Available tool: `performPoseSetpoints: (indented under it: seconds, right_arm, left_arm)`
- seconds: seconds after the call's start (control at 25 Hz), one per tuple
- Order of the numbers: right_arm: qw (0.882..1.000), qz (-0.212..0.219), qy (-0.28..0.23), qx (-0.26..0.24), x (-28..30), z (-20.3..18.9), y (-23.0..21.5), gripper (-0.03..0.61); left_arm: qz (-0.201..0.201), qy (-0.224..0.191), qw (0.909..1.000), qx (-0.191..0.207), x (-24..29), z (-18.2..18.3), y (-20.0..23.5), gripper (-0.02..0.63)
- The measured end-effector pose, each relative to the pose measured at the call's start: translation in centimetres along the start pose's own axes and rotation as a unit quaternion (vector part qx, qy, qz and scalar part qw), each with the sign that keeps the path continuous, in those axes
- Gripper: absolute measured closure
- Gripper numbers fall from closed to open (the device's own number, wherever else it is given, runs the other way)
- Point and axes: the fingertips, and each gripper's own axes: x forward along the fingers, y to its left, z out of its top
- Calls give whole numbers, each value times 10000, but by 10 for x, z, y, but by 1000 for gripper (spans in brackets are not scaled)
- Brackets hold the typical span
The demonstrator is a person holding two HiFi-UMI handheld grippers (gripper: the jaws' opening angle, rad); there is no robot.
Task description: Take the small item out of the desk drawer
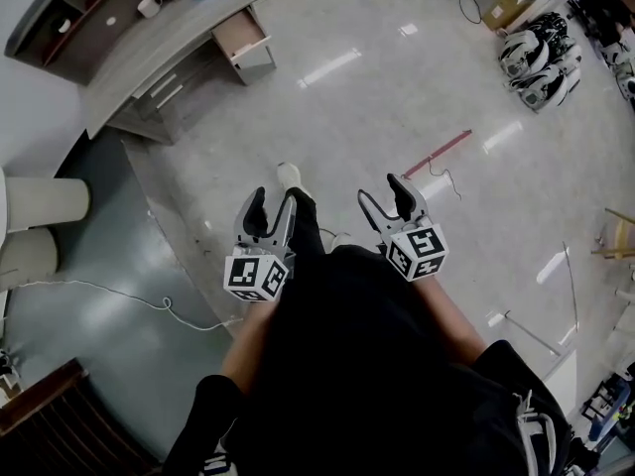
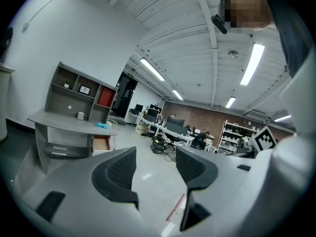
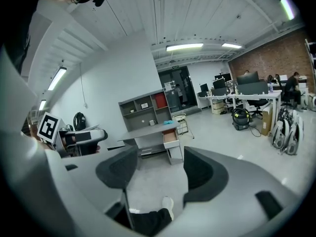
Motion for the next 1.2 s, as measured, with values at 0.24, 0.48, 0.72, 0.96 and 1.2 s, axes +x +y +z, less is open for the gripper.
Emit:
performPoseSetpoints:
  seconds: [0.24,0.48,0.72,0.96,1.2]
  right_arm:
    - [9999,-123,78,13,59,26,-9,304]
    - [9991,-61,367,-184,149,60,-31,302]
    - [9980,82,514,-351,239,117,-44,302]
    - [9977,341,493,-327,334,158,-10,302]
    - [9953,550,455,-652,396,195,24,302]
  left_arm:
    - [-195,170,9994,-220,59,8,46,387]
    - [-155,121,9992,-359,135,35,107,387]
    - [-77,-63,9992,-390,177,89,167,387]
    - [24,-178,9991,-382,199,126,244,387]
    - [70,-279,9989,-370,215,158,302,387]
